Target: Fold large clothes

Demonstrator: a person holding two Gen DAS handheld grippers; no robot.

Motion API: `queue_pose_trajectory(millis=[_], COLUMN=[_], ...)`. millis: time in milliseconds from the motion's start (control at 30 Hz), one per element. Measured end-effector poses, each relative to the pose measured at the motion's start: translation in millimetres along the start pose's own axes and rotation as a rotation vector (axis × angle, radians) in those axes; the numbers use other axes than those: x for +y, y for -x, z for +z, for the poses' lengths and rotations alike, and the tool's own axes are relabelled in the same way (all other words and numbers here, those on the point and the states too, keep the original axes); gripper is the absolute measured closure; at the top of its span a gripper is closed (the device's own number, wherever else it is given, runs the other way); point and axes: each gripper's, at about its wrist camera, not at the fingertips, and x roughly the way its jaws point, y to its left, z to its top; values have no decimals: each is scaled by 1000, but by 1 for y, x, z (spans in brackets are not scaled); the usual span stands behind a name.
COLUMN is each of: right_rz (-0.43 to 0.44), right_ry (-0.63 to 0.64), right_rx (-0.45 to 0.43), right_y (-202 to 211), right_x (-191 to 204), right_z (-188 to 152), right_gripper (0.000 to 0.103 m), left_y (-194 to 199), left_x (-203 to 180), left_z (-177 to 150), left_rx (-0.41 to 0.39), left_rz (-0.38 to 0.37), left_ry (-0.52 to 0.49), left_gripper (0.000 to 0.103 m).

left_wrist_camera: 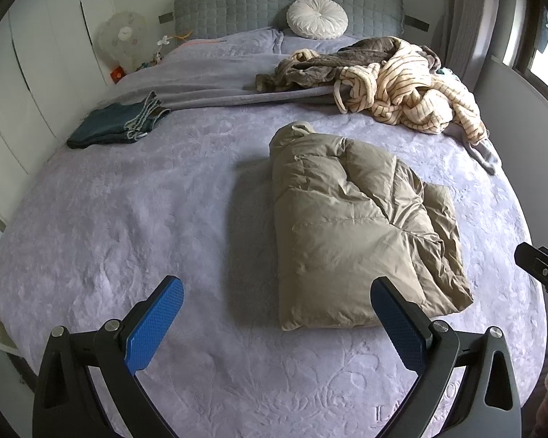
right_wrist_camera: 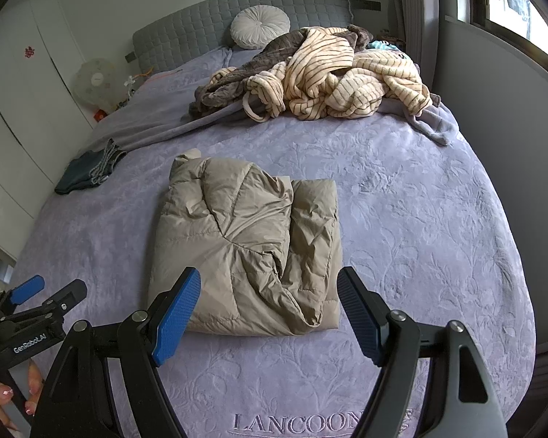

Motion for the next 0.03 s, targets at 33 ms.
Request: queue_pose_trajectory(millis=[33], right_rz=[1], right_ry=[-1], right_rx=[0], right_y=[0], right_x=[-1], right_z=[0], right_gripper=[23], left_y=[1], left_x=[-1], left_z=[0], left_rx=[1], left_rz=[1], left_ry=[-2], left_gripper=[0])
